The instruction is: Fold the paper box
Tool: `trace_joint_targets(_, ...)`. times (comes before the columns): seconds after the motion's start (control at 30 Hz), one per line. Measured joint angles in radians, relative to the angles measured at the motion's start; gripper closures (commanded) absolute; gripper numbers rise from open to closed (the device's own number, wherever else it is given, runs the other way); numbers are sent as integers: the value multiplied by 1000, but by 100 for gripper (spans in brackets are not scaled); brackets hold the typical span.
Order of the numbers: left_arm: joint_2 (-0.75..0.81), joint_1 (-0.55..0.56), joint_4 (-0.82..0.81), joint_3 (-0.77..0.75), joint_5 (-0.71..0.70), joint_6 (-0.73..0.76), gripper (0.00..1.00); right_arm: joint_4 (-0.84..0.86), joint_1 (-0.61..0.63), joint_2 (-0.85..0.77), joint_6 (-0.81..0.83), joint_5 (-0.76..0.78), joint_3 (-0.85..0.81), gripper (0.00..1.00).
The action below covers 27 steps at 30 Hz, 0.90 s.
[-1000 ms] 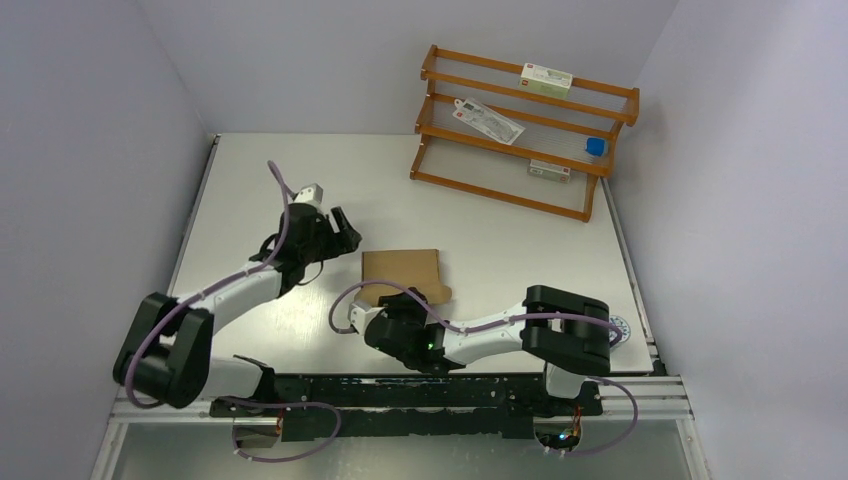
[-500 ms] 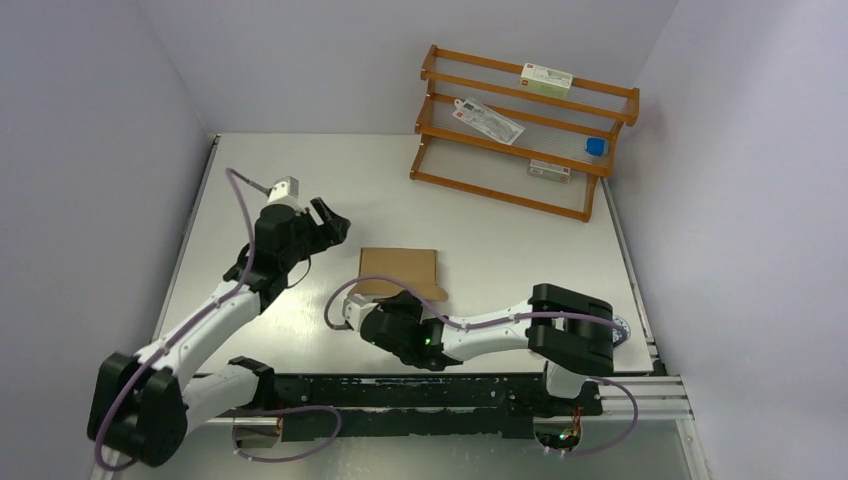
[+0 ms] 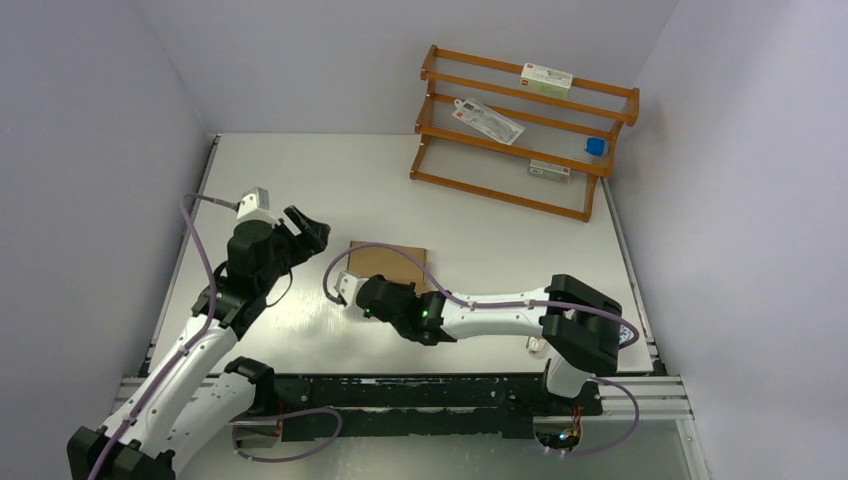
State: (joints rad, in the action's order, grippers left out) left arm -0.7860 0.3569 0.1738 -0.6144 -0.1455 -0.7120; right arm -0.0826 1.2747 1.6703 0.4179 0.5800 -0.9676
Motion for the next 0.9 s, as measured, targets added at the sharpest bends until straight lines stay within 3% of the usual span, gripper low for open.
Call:
trace_joint_targets(0.67,179,0,227,-8,-82,-77,25,-254,-249,-6,-213,-441,-294,100)
trace_joint_targets(0.9,190,0,212,128,-79,-138,27,-289,-272,12,-238,-490,-335,100)
